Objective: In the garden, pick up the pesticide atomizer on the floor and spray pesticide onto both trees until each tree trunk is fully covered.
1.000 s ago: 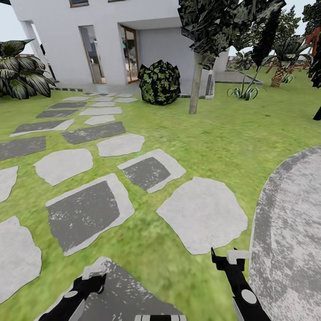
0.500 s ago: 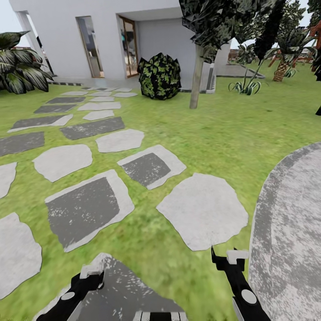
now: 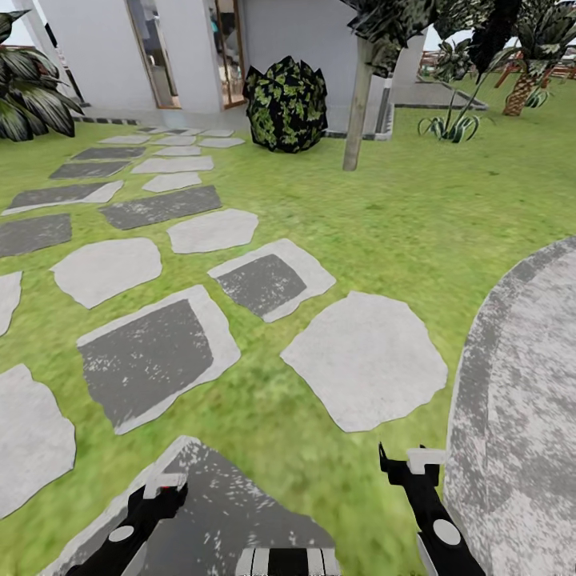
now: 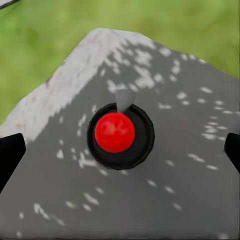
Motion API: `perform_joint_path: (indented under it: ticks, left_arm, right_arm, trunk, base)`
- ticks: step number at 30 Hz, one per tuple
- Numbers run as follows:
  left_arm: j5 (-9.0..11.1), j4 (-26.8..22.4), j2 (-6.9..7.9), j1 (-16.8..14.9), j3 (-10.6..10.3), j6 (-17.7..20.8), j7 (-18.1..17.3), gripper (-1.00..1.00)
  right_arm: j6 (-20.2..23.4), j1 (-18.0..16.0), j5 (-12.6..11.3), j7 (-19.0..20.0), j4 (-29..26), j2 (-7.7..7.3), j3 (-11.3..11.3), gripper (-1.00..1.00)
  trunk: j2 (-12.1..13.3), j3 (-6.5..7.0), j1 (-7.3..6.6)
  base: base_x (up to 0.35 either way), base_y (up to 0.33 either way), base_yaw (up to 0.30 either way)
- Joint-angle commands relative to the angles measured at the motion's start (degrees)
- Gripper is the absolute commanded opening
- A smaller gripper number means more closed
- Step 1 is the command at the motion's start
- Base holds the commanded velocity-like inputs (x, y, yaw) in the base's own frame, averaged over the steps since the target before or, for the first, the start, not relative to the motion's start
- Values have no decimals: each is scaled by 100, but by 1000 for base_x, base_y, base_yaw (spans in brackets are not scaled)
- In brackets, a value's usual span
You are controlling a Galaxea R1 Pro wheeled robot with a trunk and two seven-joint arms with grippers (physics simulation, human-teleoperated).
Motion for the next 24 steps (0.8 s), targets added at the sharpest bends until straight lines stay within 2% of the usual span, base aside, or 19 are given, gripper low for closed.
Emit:
perform_joint_path:
  ticks: [1,7,24]
  left_arm:
    - [-35,5,-3,-3,31,-22,-9,100]
    - [-36,5,0,-3,34,-24,-9,100]
    - [-41,-5,3,-4,37,-33,-9,100]
  right_arm:
    - [-10,-2,61,-32,3,0,1,100]
    - [-10,-2,61,-32,3,0,2,100]
    - [-19,-2,61,-32,3,2,7,100]
  trunk:
    - [-3,-36,1]
    - [-10,-199,14]
    - [-10,-217,14]
  base:
    - [0,0,0]
    - [0,0,0]
    - [0,0,0]
